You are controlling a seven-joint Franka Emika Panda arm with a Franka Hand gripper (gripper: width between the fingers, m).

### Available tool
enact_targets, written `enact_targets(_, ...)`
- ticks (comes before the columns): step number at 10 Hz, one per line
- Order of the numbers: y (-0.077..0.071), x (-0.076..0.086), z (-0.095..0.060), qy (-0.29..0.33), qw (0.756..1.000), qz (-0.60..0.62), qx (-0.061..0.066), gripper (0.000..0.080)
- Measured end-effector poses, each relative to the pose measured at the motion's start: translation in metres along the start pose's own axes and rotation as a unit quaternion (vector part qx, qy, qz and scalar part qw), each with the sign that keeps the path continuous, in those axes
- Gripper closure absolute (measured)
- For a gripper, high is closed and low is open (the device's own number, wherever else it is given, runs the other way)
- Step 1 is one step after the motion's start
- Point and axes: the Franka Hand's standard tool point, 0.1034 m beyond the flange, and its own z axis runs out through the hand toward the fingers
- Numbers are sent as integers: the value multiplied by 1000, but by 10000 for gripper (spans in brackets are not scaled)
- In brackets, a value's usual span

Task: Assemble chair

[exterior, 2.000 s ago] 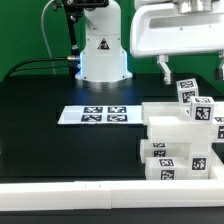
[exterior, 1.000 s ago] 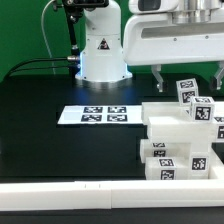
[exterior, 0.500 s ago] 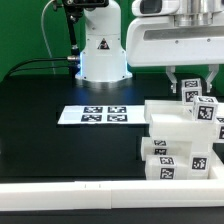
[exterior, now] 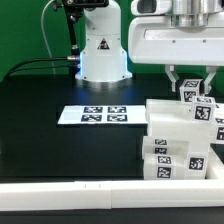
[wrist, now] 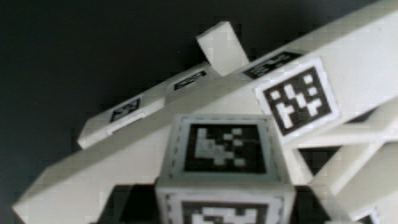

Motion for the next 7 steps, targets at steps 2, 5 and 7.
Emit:
enact_targets(2, 4, 3, 0, 0, 998, 58, -1, 517)
enact_targets(5, 14, 14, -1, 1, 992, 128, 1, 517)
enact_targets(7, 23, 23, -2, 0, 984, 178, 4, 515)
